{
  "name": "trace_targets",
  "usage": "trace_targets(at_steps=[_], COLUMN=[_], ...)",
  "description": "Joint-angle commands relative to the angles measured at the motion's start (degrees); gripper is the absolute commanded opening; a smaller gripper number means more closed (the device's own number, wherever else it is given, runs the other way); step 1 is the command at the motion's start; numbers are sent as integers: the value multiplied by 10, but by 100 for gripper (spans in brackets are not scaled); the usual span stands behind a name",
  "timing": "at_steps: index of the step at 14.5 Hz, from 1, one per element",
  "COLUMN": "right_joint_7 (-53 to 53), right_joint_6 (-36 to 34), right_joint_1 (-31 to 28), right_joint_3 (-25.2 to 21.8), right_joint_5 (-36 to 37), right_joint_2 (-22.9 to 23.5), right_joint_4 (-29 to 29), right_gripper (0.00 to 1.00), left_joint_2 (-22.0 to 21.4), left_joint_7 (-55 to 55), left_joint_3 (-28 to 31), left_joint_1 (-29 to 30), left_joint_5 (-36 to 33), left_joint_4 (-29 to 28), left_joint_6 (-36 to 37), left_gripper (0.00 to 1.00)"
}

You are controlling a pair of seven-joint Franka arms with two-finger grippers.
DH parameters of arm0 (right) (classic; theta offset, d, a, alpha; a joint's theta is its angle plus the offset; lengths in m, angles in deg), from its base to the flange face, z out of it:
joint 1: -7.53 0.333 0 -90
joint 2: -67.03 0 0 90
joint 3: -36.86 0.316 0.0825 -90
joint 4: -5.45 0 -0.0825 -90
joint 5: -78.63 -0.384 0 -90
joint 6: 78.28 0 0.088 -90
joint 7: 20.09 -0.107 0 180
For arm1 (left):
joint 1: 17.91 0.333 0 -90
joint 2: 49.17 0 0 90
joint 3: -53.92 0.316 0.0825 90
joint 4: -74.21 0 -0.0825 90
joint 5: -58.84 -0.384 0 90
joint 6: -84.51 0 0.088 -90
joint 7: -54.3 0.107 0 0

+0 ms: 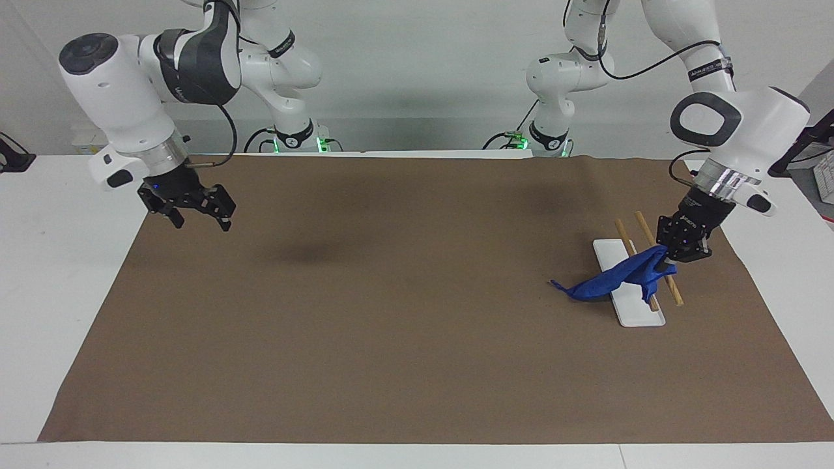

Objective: Right arm passes towel to left arm to hang
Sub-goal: 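Carry the towel over the rack with the left gripper while the right withdraws, then lower the towel onto the wooden rods and release with the left gripper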

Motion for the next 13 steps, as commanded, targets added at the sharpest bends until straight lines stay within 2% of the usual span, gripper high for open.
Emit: trace_targets(at_steps=[1,5,6,8,13], right_joint_7=[4,17,27,33,40], right_joint_6=[-65,-88,-108,-165,-191], right_joint_1=[2,5,5,6,5], right_joint_3=[-10,-57,-57,-57,-57], right_joint_5=[9,0,1,1,2], right_joint_2=[-2,9,10,9,10], right_joint_4=[-55,-93,-99,-123,-134], right_gripper=[100,100,100,100,100], left_joint_2=[-16,-17,-17,-17,-10], left_joint_7=[31,183,209,229,252], left_joint_3=[-3,-3,-3,-3,-3], left_joint_1=[10,22,27,36,56], left_joint_5=[-5,-5,-5,-5,-6], left_joint_4=[-8,1,2,3,33], left_joint_6=[-7,-13,-11,-13,-12], left_gripper=[1,0,0,0,0])
